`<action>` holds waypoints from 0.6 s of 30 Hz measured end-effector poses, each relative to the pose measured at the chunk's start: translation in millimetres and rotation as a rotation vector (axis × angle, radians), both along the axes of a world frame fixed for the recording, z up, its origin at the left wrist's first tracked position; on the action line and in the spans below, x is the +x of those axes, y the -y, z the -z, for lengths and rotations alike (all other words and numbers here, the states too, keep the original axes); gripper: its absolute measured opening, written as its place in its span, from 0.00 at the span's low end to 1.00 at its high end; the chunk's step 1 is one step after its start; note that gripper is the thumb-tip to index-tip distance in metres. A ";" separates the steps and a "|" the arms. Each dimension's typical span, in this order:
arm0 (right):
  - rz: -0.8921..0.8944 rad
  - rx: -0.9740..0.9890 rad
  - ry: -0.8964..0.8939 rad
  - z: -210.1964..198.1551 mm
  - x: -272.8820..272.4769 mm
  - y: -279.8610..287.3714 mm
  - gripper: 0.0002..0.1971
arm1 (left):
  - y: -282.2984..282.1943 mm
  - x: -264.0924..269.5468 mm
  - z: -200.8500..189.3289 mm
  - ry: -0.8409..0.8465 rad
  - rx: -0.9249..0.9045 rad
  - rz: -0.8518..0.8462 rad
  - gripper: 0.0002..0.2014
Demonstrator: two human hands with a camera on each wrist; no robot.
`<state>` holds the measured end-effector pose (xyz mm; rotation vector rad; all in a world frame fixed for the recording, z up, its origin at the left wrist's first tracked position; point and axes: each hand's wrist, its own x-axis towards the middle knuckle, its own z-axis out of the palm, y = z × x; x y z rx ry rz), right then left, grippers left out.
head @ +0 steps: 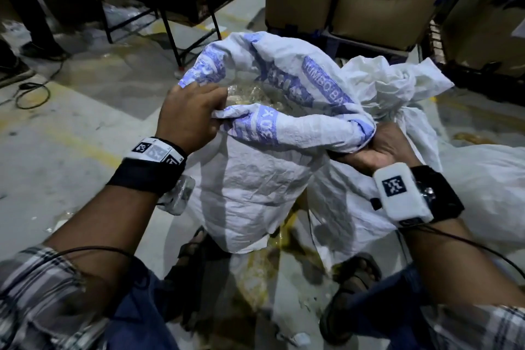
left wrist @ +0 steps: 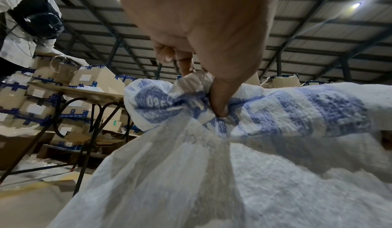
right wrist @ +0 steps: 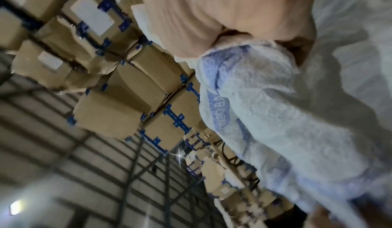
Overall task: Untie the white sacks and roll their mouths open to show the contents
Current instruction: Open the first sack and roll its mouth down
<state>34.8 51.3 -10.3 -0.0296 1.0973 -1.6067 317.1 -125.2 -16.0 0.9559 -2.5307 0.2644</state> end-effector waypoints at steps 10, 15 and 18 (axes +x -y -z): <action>0.264 0.553 -1.957 10.0 34.2 -7.9 0.31 | 0.5 -2.8 2.5 0.010 -0.002 -0.007 0.09; -0.178 0.561 -1.580 15.4 25.1 -5.8 0.26 | -3.4 -4.5 0.8 0.000 0.016 -0.024 0.07; -0.057 0.335 -0.932 15.2 19.3 -2.8 0.13 | -6.1 -4.5 -0.1 -0.022 0.066 -0.059 0.06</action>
